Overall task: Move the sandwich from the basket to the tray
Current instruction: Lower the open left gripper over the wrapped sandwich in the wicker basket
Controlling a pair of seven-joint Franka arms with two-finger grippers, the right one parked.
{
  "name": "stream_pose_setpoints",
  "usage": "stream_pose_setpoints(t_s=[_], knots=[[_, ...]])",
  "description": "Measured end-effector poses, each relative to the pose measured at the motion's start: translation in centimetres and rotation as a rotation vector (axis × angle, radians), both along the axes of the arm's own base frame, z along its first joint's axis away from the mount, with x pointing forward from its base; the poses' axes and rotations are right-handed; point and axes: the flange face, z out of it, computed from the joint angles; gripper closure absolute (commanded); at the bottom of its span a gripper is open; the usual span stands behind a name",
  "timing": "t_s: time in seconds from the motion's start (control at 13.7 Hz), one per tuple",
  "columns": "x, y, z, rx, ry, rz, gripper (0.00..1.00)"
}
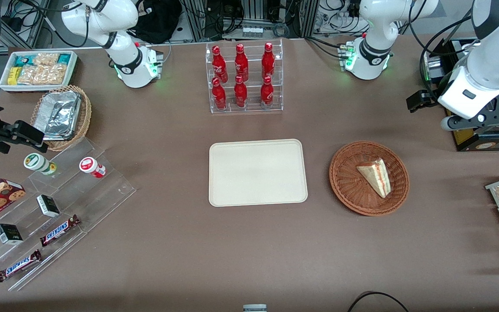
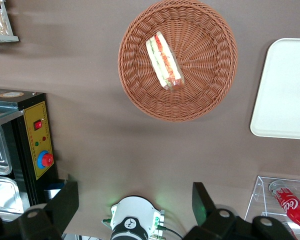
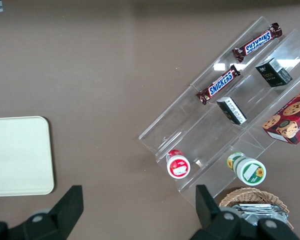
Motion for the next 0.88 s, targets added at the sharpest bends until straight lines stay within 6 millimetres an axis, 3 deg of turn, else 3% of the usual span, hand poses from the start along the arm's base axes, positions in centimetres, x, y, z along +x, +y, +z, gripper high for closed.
stream_pose_setpoints(t_s=[0.22, 0.44, 0.66, 0.88], knots=[[0.5, 0.0, -0.6, -0.003, -0.005, -0.001, 0.0], [1.8, 0.0, -2.9, -0.008, 0.013, -0.002, 0.0], [3.1, -0.2, -7.3, -0.015, 0.015, -0.008, 0.0], [2.9, -0.3, -12.6, -0.017, 0.02, -0.016, 0.0]])
